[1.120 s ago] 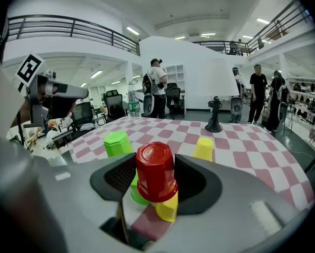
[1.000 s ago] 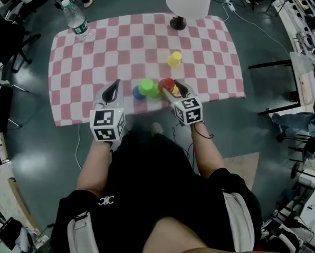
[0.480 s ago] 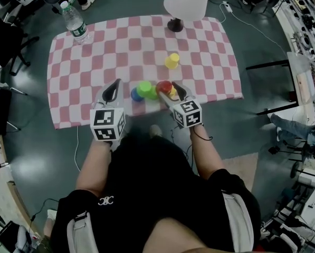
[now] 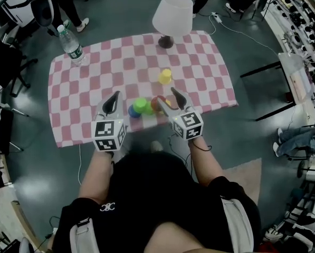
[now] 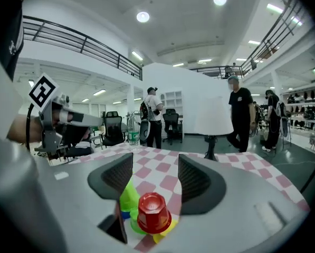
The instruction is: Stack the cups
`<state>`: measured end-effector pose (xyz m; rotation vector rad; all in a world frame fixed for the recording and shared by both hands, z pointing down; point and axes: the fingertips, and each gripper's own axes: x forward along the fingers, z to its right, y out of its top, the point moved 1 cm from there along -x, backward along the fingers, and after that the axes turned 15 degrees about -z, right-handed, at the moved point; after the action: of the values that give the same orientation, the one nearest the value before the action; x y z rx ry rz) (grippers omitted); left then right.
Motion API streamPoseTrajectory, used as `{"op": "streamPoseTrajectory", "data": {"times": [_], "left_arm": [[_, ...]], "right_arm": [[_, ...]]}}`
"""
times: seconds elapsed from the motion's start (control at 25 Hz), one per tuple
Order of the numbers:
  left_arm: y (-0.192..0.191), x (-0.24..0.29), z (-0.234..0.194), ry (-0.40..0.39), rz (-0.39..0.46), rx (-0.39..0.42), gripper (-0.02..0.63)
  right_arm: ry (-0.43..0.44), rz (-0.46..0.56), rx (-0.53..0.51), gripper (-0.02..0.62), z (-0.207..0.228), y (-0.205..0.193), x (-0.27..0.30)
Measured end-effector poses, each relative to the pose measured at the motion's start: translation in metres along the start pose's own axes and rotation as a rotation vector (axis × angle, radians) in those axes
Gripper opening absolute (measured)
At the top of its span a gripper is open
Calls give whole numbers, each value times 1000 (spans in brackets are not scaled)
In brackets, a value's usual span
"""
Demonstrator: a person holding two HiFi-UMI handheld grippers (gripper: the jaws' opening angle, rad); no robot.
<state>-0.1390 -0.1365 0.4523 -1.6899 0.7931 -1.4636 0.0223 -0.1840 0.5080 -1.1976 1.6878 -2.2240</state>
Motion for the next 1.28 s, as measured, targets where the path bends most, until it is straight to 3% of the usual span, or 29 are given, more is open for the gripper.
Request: {"op": "streamPoseTrajectory", "data": {"times": [0.16,0.32,0.4,0.8,1.28], "left_arm": [[14,1,5,-11,30,3,-2],[32,0,12,-17,65,21,-2],[39,1,16,-19,80,30,-2],[58,8,27,-21,108,51,-2],[62,28,63,-30,96,66,-2]], "right_arm": [[-70,91,-7,252,8,34,-16],[-112,181,2,45,13,62,-34],[-140,204,22,-2,18,70,-40],[-206,250,62,-2,37,82,-52],[-228,216,104,-2,78,53,-68]]}}
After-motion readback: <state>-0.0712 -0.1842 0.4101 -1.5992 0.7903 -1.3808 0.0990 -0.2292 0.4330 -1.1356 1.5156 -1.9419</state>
